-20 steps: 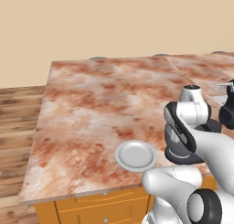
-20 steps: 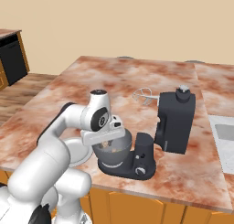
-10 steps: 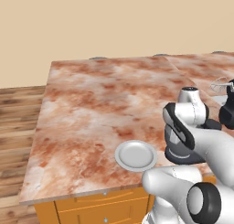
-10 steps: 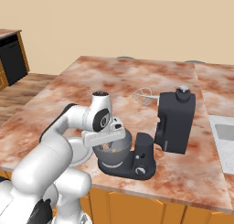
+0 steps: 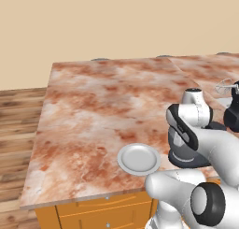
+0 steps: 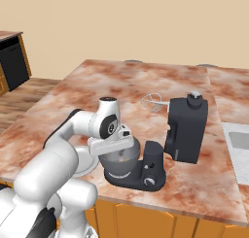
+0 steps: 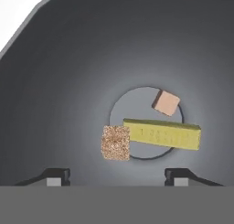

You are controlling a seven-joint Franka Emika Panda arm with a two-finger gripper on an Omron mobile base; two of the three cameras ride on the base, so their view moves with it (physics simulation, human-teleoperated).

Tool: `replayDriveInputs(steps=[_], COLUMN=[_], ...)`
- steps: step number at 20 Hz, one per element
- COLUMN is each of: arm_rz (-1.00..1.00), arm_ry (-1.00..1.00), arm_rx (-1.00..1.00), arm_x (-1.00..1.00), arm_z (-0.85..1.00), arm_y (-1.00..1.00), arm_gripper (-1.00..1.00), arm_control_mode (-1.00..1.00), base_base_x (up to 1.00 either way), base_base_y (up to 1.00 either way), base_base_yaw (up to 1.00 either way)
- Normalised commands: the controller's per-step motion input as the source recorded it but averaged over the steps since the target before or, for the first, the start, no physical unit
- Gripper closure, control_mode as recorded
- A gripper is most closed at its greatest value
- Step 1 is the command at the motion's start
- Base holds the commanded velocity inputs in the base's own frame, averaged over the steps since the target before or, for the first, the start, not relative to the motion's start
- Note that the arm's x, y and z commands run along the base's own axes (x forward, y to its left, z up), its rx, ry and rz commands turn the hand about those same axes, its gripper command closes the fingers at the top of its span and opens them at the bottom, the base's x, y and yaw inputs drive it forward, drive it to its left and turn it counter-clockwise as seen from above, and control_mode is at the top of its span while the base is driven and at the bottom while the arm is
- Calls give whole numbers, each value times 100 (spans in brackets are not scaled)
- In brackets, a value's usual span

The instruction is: Add butter and sugar cubes to the stand mixer bowl and then turn on the stand mixer to begin making frosting.

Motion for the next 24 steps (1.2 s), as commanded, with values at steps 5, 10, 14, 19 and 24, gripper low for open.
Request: replayDriveInputs(steps=[5, 10, 14, 19, 24], arm_rz=[0, 0, 0, 0, 0], arm_ry=[-1, -5, -9, -12, -9], arm_rx=[0, -7, -5, 0, 1], arm_x=[-10, -18, -38, -55, -67], arm_z=[11, 44, 50, 44, 17], arm_y=[6, 44, 34, -8, -29], arm_gripper=[-100, -100, -100, -100, -100], arm_control_mode=[-100, -100, -100, -100, -100], base_base_x=[0, 0, 0, 0, 0], base_base_y=[0, 0, 0, 0, 0], base_base_yaw=[0, 0, 0, 0, 0])
